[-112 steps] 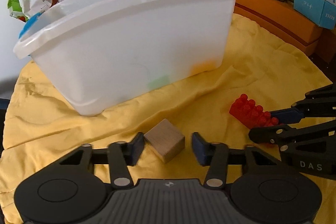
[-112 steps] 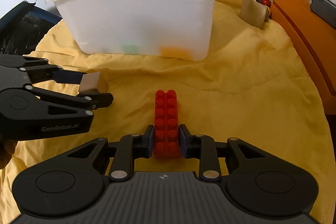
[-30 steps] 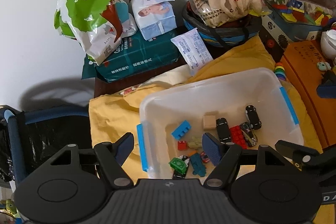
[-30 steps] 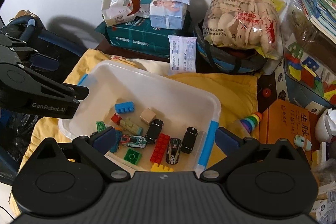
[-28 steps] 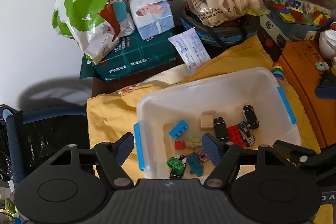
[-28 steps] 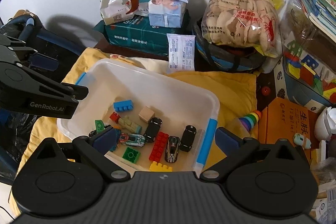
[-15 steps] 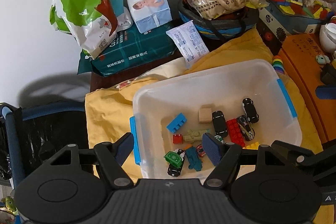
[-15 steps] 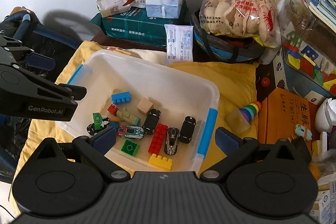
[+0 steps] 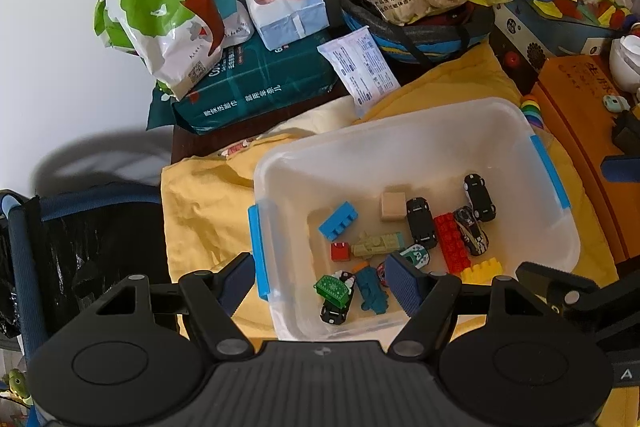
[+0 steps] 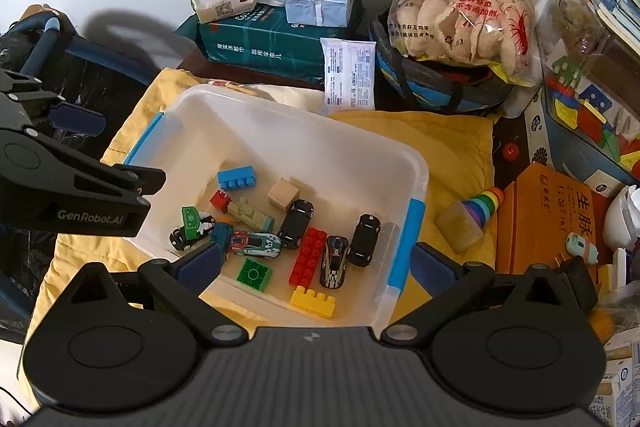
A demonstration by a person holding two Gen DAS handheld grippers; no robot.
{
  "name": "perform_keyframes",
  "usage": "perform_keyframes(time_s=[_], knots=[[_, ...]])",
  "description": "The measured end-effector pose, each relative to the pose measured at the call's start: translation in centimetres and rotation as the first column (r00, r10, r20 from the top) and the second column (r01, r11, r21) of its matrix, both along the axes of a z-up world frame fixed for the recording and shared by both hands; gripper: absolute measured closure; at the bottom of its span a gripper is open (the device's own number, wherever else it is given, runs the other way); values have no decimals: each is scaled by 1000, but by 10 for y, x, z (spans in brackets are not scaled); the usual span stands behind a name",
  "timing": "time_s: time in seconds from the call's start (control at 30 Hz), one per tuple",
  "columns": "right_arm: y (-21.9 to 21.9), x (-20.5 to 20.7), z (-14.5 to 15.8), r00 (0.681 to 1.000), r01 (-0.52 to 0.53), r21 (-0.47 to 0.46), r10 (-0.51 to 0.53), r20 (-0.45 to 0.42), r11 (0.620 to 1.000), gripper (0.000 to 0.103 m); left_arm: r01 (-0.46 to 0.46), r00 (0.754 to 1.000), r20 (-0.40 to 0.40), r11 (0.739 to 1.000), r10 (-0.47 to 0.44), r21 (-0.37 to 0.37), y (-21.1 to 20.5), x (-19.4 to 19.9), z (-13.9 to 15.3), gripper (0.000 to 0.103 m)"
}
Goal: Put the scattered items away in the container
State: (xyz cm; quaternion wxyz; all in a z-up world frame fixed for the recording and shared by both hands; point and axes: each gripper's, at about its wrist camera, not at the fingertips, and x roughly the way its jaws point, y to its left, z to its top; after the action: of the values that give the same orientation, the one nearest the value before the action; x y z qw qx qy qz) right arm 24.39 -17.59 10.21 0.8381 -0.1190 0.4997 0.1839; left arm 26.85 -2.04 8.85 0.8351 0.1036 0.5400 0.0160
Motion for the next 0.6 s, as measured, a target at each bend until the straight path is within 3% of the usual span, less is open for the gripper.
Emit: perform_keyframes(time_s=[0.6], knots=[[5,0,-9,1000,-13,-9,13,-22,1000,0,3,1000,-25,1000,-3,-1,3,-3,-13,27]])
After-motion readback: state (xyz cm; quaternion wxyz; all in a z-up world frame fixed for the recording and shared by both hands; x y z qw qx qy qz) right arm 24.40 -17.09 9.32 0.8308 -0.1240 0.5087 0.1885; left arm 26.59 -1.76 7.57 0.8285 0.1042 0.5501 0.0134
